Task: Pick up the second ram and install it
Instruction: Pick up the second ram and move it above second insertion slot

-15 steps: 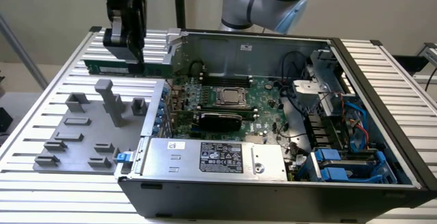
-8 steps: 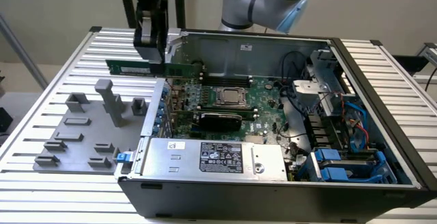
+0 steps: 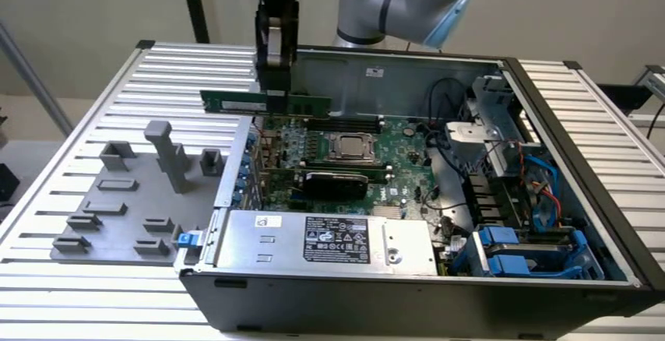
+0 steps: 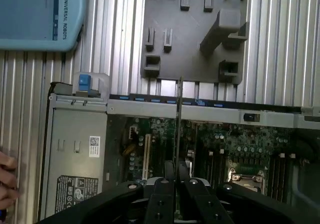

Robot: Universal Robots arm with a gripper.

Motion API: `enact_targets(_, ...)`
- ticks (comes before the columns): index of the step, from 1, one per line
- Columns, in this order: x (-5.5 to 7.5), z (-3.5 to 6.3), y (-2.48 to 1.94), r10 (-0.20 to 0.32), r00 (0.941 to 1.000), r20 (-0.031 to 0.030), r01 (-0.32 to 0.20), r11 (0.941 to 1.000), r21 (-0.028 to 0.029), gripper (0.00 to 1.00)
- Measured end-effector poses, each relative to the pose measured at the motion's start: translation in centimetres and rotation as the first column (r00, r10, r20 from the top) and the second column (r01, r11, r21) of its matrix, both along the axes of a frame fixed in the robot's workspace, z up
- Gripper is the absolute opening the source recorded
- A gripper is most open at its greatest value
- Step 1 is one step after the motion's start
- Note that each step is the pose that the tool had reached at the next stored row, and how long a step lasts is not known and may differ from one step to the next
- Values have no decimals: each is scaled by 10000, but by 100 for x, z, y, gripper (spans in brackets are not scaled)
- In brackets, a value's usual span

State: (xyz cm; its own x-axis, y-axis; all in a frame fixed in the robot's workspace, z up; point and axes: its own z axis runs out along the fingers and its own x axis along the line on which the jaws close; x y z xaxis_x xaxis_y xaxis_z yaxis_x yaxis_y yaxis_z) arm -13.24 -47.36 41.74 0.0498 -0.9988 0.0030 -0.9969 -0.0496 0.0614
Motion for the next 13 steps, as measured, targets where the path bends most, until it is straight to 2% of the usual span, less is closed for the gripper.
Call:
enact_targets(6,256,-29,59,1,10000,65,-1,10000,0,14)
enact_targets(13,498,-87,196,1,9999,122,-1,10000,1,14)
